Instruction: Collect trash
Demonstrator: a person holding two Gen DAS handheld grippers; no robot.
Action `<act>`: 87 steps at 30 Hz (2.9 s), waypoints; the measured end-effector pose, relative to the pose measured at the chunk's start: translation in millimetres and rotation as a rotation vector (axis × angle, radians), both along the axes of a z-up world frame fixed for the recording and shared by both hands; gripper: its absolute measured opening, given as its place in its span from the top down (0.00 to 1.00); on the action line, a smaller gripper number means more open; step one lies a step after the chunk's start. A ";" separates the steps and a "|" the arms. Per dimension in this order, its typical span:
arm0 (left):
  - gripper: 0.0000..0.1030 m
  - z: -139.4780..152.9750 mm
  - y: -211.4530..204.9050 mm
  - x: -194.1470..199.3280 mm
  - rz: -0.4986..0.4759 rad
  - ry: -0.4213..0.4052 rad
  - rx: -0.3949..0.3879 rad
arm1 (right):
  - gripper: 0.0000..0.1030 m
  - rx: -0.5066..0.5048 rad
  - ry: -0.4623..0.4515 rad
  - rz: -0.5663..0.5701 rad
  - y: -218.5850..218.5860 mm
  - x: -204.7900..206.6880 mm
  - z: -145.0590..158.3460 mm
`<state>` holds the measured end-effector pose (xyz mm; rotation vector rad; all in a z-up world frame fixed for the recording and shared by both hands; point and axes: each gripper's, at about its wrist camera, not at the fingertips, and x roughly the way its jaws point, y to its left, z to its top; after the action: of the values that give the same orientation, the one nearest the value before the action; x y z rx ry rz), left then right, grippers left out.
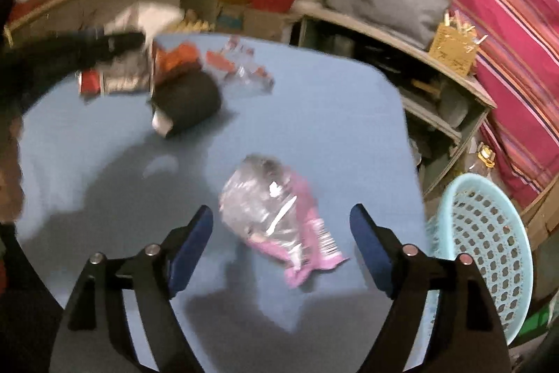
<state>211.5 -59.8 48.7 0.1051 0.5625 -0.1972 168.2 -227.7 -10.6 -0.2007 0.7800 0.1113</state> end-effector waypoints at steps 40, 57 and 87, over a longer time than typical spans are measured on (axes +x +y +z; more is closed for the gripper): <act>0.68 1.3 -196.8 -8.6 -0.310 0.027 -0.032 | 0.85 0.267 -0.141 -0.546 -262.2 -35.6 42.0; 0.67 -27.1 -328.9 -9.4 -0.513 0.123 -0.039 | 0.85 0.367 -0.138 -0.664 -316.5 -52.7 24.6; 0.05 6.4 -188.3 -0.2 -0.255 -0.024 0.003 | 0.30 0.294 -0.095 -0.732 -288.7 -29.2 16.9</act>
<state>211.3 -248.1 55.1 0.1822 0.5250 -0.4421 139.0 -516.4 6.3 0.3605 0.6921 -0.4717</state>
